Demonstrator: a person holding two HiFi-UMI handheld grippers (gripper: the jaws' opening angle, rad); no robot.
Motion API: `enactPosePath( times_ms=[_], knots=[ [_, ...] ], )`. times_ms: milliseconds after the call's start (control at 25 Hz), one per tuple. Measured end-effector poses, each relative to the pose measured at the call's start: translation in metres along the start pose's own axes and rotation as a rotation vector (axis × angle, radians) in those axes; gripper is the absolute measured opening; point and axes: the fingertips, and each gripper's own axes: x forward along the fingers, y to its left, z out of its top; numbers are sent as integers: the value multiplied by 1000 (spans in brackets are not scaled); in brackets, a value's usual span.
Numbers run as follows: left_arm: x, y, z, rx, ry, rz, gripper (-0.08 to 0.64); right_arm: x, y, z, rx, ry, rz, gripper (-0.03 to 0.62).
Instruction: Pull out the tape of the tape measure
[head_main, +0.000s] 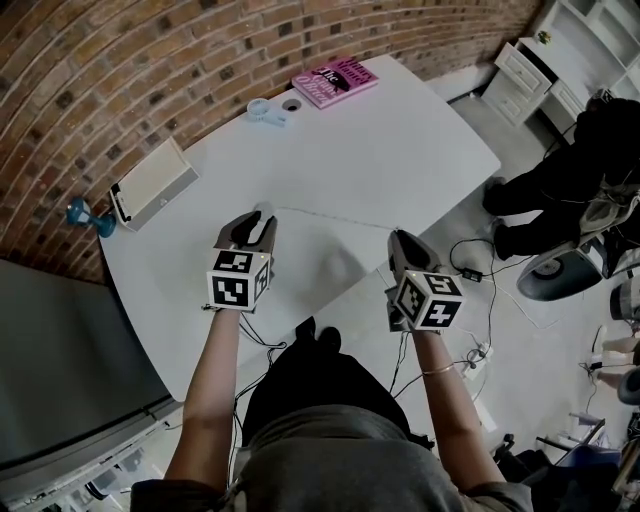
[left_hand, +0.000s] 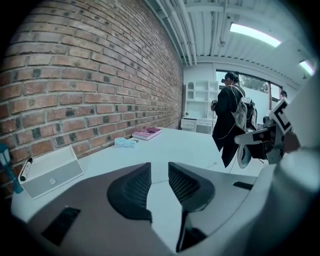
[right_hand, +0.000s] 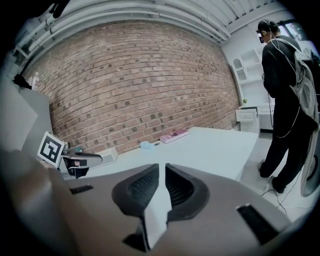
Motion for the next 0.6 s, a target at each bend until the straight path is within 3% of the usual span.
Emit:
enactPosePath(
  times_ms=[600],
  knots=[
    [-47,-23,20,-28,-141,25,50,-31,34,26,29,-120,75,6]
  ],
)
